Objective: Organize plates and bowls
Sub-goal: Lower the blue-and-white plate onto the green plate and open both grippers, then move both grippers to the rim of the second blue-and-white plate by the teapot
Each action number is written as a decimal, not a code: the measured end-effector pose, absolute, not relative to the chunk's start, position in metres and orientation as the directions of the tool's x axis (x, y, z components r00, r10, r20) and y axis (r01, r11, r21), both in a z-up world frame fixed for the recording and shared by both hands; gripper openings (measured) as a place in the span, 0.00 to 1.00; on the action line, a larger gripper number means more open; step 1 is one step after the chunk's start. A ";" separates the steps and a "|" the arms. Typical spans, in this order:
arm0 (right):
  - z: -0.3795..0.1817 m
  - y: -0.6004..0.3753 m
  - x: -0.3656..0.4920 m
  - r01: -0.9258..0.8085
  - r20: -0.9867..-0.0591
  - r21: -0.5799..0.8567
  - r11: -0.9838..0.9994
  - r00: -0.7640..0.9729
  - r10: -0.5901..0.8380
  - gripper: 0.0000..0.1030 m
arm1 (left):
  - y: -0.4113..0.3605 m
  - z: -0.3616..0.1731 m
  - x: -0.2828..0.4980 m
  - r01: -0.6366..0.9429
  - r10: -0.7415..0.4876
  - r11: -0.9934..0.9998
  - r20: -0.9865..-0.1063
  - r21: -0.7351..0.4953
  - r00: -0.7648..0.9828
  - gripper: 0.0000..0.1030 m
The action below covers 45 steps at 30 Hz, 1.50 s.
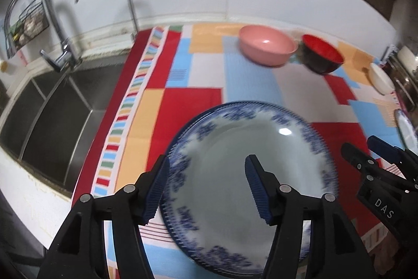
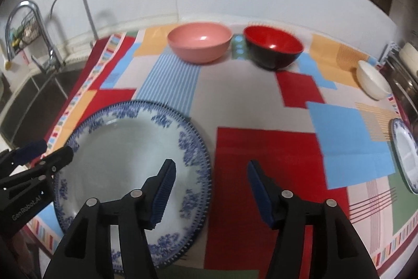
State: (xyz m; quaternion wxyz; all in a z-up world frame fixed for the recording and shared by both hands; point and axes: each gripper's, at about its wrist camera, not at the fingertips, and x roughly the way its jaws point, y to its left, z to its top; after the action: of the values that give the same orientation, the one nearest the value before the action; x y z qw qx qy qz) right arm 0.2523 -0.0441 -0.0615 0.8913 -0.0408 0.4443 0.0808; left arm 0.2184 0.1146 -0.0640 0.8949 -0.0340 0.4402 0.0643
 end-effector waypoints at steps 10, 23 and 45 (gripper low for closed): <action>-0.014 -0.092 0.239 -0.105 -0.721 0.003 0.994 0.689 0.075 0.63 | 0.059 -0.024 0.227 -0.019 0.001 1.000 -0.711 -0.017 0.703 0.73; 0.022 -0.179 0.221 0.075 -0.645 -0.015 0.997 0.761 -0.067 0.72 | -0.037 0.007 0.251 0.176 -0.139 0.984 -0.635 -0.005 0.760 0.86; 0.033 -0.357 0.204 0.420 -0.594 -0.039 0.907 0.720 -0.359 0.72 | -0.222 0.020 0.295 0.430 -0.322 0.902 -0.613 0.032 0.721 0.88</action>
State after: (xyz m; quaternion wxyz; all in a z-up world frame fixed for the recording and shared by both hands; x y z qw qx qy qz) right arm 0.2037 -0.3574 0.0334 0.9261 0.0492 0.3093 -0.2102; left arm 0.2953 -0.2217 0.0205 0.9238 0.0861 0.3128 -0.2036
